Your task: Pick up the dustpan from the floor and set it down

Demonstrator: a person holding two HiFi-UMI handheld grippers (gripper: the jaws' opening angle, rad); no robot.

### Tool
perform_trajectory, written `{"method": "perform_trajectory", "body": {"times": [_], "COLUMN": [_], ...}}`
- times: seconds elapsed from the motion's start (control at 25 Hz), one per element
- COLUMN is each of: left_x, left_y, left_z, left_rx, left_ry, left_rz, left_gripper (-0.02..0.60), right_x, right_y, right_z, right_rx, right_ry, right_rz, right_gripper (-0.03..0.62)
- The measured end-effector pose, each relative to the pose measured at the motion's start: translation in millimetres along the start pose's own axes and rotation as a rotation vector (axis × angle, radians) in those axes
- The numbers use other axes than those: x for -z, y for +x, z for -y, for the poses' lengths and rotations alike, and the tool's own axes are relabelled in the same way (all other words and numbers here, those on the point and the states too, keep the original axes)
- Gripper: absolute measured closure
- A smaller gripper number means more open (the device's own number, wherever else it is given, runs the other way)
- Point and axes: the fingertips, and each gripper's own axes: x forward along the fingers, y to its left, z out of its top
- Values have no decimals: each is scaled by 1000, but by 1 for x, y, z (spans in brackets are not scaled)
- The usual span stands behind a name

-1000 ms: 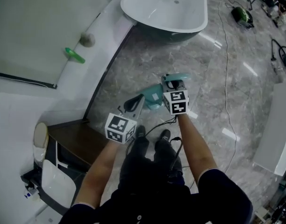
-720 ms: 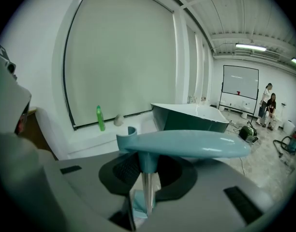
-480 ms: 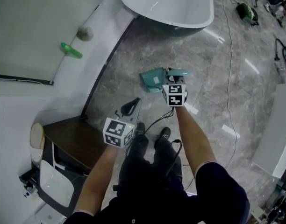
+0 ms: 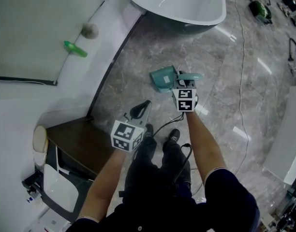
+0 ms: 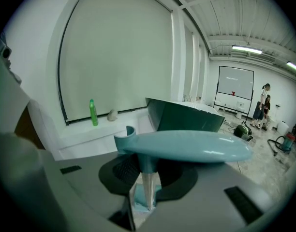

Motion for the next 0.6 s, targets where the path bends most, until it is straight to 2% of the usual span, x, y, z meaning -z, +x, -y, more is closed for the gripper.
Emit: {"method": "perform_trajectory", "body": {"times": [0.12,0.52,0.56,0.6], "left_x": [3,14,14,15], "left_y": [2,2,2,1], "left_z": [5,19,21,23], "left_rx": [12,33,36,39], "left_ry": [4,18,19,20], "left_rz": [-7,-33,-34,-35], "left_gripper": [568,568,568,568], "right_x": [10,37,39,42], "right_y": [-7,-28,-29,-29], "right_z": [-4,-10,-10,-11], "right_rx": [14,50,56,55], "right_ry": [-6,74,84,96], "right_rz": [2,26,20,11], "right_gripper": [517,514,508,467]}}
